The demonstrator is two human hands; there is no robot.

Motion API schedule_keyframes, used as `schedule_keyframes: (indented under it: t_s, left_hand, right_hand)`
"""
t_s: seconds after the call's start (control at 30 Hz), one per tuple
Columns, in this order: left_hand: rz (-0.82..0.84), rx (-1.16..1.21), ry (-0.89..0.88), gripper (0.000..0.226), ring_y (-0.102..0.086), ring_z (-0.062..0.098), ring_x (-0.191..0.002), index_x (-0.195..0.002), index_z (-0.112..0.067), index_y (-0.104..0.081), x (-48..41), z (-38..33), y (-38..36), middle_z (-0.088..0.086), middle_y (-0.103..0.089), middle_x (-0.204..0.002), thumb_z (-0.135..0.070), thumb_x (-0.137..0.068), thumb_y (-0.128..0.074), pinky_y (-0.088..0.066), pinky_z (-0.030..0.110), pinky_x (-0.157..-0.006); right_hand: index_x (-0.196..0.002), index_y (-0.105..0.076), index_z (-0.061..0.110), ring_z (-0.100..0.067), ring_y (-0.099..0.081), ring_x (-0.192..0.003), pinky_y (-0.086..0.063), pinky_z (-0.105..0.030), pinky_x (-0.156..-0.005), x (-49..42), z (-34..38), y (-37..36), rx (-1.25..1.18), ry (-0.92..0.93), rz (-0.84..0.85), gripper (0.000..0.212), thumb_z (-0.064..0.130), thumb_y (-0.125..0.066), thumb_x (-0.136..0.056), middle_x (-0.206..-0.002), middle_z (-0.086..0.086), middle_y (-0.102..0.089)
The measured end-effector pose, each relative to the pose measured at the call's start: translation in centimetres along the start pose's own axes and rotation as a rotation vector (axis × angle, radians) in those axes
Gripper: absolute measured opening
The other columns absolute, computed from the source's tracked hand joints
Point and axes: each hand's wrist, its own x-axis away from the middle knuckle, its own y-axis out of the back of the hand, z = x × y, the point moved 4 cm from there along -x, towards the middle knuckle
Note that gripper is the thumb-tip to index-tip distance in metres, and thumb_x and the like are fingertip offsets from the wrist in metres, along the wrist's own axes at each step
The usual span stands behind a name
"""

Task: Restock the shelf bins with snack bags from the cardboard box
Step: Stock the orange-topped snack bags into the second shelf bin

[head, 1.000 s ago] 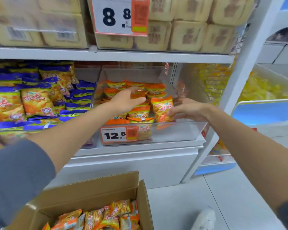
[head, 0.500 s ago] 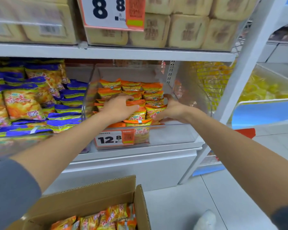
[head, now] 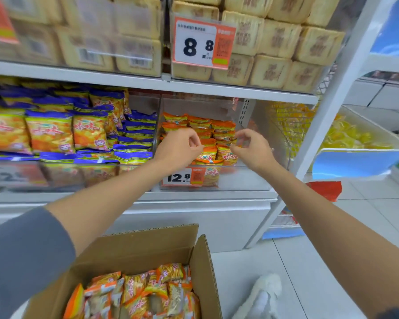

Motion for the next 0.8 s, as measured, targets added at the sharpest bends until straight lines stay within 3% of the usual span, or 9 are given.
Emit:
schedule_keyframes:
  t_s: [0.1,0.23,0.37,0.47,0.63,0.8]
  left_hand:
    - [0.036,0.023,0.043,0.011,-0.058,0.011,-0.068,-0.074,-0.020,-0.066,4.9,0.9,1.1,-0.009,-0.061,-0.068,-0.026,-0.083,-0.067,-0.049,0.030,-0.064]
    - [0.200,0.011,0.201,0.018,-0.052,0.012,-0.061,-0.073,-0.018,-0.062,13.2,7.0,0.6,-0.006,-0.057,-0.065,-0.030,-0.085,-0.067,-0.039,0.027,-0.056]
    - [0.365,-0.063,0.382,0.023,-0.056,0.009,-0.071,-0.079,-0.016,-0.065,21.0,15.5,0.2,-0.007,-0.060,-0.072,-0.035,-0.091,-0.064,-0.045,0.025,-0.065]
    - [0.365,-0.054,0.530,0.021,-0.060,0.011,-0.082,-0.083,-0.016,-0.068,25.4,21.1,0.8,-0.006,-0.065,-0.081,-0.035,-0.092,-0.063,-0.045,0.024,-0.068]
    - [0.222,-0.061,0.685,0.016,-0.064,0.011,-0.082,-0.078,-0.019,-0.068,28.4,25.8,2.8,-0.003,-0.070,-0.081,-0.031,-0.089,-0.067,-0.054,0.032,-0.076]
    - [0.186,-0.011,0.684,0.010,-0.062,0.004,-0.079,-0.084,-0.019,-0.069,29.1,25.1,3.3,-0.009,-0.067,-0.081,-0.028,-0.089,-0.067,-0.048,0.017,-0.069]
  right_hand:
    - [-0.088,-0.067,0.017,0.005,-0.047,-0.057,-0.036,-0.014,-0.061,5.3,2.9,-1.5,-0.129,0.043,0.030,0.013,0.008,-0.069,-0.079,-0.070,0.008,-0.058]
    - [-0.092,-0.067,0.011,0.007,-0.049,-0.054,-0.037,-0.010,-0.056,12.7,4.0,-7.9,-0.142,0.037,0.412,0.013,0.005,-0.068,-0.080,-0.071,0.004,-0.059]
    - [-0.099,-0.066,0.014,0.002,-0.058,-0.066,-0.050,-0.018,-0.071,19.0,2.4,-16.3,-0.069,0.012,0.794,0.015,0.012,-0.070,-0.085,-0.077,0.006,-0.065]
    - [-0.104,-0.066,0.015,-0.008,-0.062,-0.077,-0.054,-0.030,-0.081,22.0,0.4,-22.2,-0.042,-0.059,0.964,0.021,0.014,-0.071,-0.085,-0.088,0.003,-0.067]
    - [-0.119,-0.063,0.016,-0.014,-0.056,-0.094,-0.043,-0.027,-0.080,24.2,-0.9,-30.8,0.038,-0.021,1.097,0.034,0.024,-0.071,-0.087,-0.117,-0.002,-0.061]
    - [-0.133,-0.055,0.019,-0.025,-0.046,-0.130,-0.041,-0.036,-0.102,26.0,-1.0,-38.4,0.014,0.000,1.114,0.047,0.031,-0.068,-0.089,-0.144,-0.007,-0.047]
